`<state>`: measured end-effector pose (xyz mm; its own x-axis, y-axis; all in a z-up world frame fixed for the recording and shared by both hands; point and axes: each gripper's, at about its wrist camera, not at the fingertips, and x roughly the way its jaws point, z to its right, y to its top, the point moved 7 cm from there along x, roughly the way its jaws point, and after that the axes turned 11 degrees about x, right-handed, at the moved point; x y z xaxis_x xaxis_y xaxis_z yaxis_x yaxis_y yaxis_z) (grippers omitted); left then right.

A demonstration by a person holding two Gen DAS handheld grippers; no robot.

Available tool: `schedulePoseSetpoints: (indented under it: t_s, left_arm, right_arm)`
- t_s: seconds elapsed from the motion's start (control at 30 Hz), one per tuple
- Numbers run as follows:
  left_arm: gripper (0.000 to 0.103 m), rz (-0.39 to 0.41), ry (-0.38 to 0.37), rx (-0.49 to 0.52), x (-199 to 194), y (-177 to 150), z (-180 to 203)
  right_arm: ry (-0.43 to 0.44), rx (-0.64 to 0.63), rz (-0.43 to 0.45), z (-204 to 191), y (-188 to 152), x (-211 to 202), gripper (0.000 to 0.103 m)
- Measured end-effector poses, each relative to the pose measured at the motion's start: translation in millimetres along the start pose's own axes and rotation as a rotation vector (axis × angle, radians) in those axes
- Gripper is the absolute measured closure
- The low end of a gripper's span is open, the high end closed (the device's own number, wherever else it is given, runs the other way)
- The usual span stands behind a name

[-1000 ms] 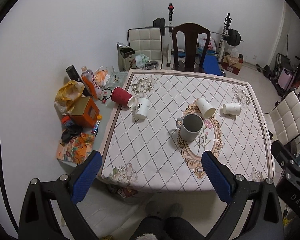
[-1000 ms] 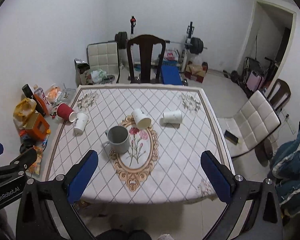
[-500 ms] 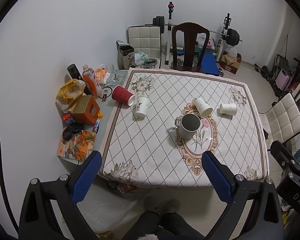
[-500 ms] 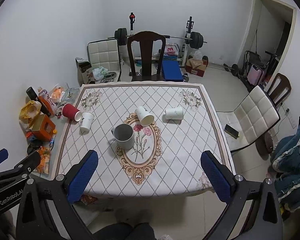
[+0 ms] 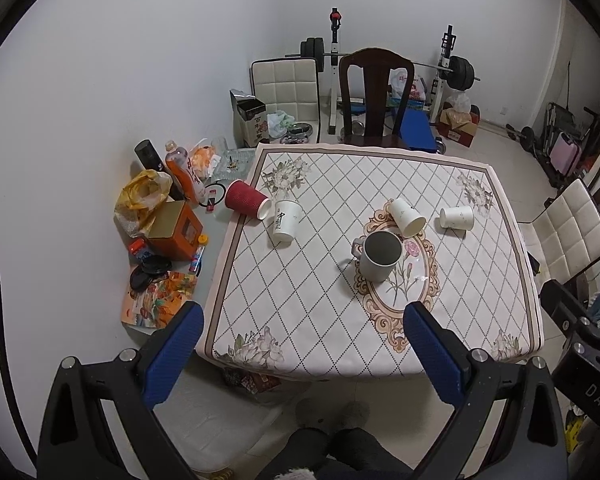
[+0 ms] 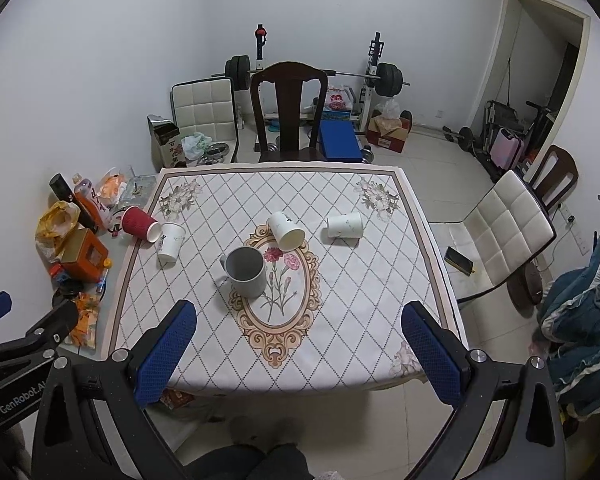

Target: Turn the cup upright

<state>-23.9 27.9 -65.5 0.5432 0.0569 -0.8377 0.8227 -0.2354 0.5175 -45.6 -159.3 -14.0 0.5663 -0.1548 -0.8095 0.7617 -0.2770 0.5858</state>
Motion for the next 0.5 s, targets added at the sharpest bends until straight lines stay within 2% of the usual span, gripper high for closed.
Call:
schedulePoseSetpoints:
  t_s: [0.5]
  left_arm:
    - [0.001, 0.012, -0.003, 0.001, -2.7, 7.0, -4.1]
  right_arm:
    - [-0.004, 0.000, -0.004, -0.8, -1.3, 2.3, 0.000]
